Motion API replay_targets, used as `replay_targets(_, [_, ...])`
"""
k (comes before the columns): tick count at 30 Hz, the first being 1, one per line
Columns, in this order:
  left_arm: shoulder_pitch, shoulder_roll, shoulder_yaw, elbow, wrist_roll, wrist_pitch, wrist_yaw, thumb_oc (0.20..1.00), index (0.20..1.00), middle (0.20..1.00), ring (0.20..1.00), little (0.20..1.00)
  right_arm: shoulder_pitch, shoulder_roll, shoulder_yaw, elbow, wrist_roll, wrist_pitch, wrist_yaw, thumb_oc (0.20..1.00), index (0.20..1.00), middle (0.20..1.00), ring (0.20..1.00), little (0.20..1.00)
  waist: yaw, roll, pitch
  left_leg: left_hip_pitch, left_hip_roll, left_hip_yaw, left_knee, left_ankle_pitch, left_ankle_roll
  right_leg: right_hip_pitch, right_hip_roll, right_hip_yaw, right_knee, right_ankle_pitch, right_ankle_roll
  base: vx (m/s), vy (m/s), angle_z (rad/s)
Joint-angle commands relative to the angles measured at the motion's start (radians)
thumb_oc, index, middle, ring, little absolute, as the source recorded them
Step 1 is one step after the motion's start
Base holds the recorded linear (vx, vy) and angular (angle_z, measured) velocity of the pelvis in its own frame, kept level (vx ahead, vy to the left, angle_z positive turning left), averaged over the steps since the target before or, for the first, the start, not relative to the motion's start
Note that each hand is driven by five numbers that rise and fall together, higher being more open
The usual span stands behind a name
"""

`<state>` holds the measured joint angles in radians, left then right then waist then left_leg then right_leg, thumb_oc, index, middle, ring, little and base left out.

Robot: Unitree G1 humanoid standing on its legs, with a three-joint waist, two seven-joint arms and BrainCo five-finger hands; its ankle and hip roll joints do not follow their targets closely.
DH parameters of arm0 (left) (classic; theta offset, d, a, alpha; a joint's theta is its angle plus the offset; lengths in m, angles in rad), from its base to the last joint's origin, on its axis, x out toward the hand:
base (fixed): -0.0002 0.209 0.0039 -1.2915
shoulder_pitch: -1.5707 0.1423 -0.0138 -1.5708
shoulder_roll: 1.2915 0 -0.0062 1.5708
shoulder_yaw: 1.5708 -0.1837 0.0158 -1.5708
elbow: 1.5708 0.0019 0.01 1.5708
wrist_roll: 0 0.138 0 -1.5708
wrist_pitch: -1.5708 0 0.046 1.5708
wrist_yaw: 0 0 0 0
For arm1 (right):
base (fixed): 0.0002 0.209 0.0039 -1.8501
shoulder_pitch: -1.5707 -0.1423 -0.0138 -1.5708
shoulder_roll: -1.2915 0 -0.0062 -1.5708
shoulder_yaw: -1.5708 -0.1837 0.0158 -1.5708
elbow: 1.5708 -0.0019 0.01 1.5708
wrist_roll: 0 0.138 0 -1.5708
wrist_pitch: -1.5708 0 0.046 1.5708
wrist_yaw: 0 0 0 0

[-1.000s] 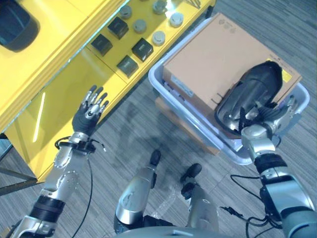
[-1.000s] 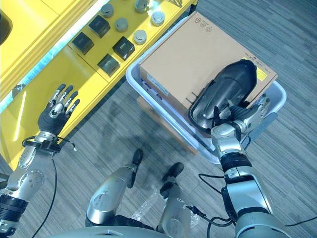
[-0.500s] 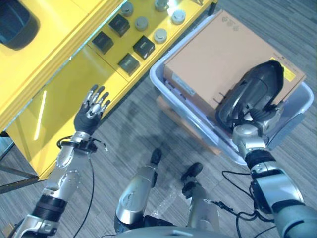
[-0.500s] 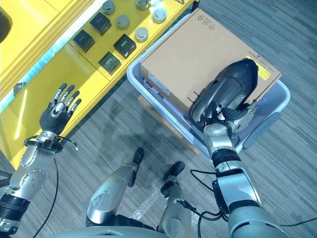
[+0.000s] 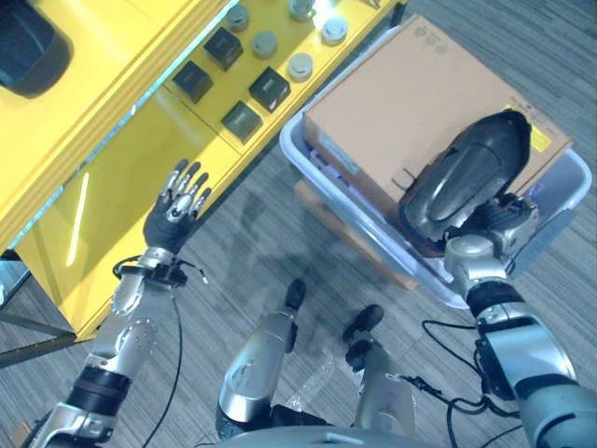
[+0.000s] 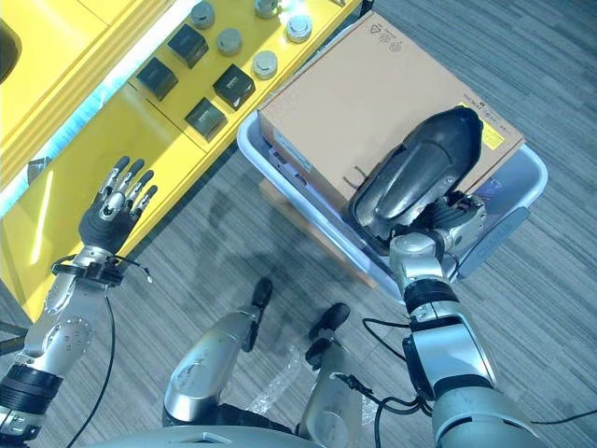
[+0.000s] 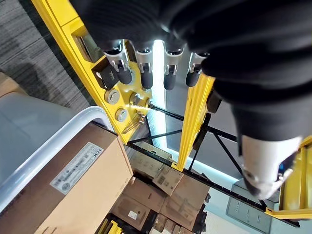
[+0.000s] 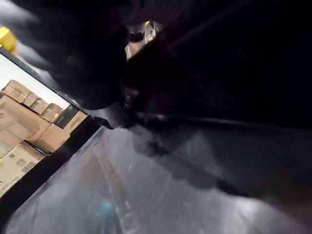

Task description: Move parts from the plastic box to the shelf.

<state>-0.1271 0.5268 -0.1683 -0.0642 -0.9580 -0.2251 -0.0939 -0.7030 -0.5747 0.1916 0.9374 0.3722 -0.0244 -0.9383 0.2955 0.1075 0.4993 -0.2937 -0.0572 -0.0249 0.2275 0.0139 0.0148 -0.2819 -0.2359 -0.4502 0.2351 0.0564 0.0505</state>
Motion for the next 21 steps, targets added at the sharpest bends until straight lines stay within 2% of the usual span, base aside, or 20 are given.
replay_targets(1, [0.013,-0.006,-0.006,-0.057,0.002,-0.057,0.001,1.0,1.0,1.0,1.0,1.0,0.013,0.006,0.046,0.003,0.033,-0.017,0.021,0.2,0.2,0.2,0.2,0.2,0.018,0.005,-0.018,-0.115,-0.013,0.04,0.091,-0.054,-0.003,0.082,-0.045,0.073,-0.039,-0.044,0.109,0.0,0.0,0.0])
replay_targets(8, [0.021,-0.004,-0.009,-0.06,-0.004,-0.053,-0.019,1.0,1.0,1.0,1.0,1.0,0.027,-0.003,0.038,-0.011,0.027,-0.037,0.015,0.2,0.2,0.2,0.2,0.2,0.015,0.003,-0.023,-0.101,-0.01,0.044,0.074,-0.052,-0.002,0.088,-0.043,0.07,-0.046,-0.041,0.11,-0.01,-0.006,0.0])
replay_targets(11, [0.038,0.009,-0.001,-0.089,0.016,-0.067,-0.03,1.0,1.0,1.0,1.0,1.0,0.052,-0.023,0.014,-0.125,0.003,-0.126,-0.025,0.2,0.2,0.2,0.2,0.2,0.009,-0.002,-0.04,-0.071,-0.005,0.047,0.052,-0.051,0.0,0.108,-0.039,0.067,-0.057,-0.039,0.111,-0.01,-0.011,-0.04])
replay_targets(15, [0.072,0.026,0.043,-0.153,0.019,-0.021,-0.032,1.0,1.0,1.0,1.0,1.0,0.108,-0.042,-0.029,-0.453,-0.12,-0.079,-0.069,0.2,0.2,0.2,0.2,0.2,-0.006,-0.023,-0.098,0.008,0.002,0.056,-0.006,-0.049,0.002,0.158,-0.026,0.068,-0.084,-0.04,0.119,0.06,-0.025,-0.11])
replay_targets(17, [0.072,0.03,0.058,-0.161,0.024,0.024,-0.038,1.0,1.0,1.0,1.0,1.0,0.131,-0.047,-0.041,-0.529,-0.144,-0.059,-0.056,0.2,0.2,0.2,0.2,0.2,-0.013,-0.036,-0.141,0.061,0.009,0.063,-0.047,-0.047,-0.001,0.199,-0.017,0.066,-0.111,-0.039,0.124,0.11,-0.04,-0.12])
replay_targets(19, [0.069,0.033,0.061,-0.165,0.027,0.048,-0.045,1.0,1.0,1.0,1.0,1.0,0.142,-0.044,-0.046,-0.55,-0.15,-0.049,-0.053,0.2,0.2,0.2,0.2,0.2,-0.015,-0.039,-0.157,0.082,0.011,0.064,-0.061,-0.047,-0.002,0.217,-0.014,0.065,-0.123,-0.038,0.126,0.07,-0.036,-0.06])
replay_targets(21, [0.067,0.031,0.059,-0.169,0.041,0.101,-0.045,1.0,1.0,1.0,1.0,1.0,0.16,-0.035,-0.055,-0.573,-0.149,-0.033,-0.044,0.2,0.2,0.2,0.2,0.2,-0.018,-0.044,-0.183,0.114,0.015,0.066,-0.082,-0.047,-0.003,0.244,-0.009,0.062,-0.139,-0.036,0.129,0.09,-0.049,-0.05])
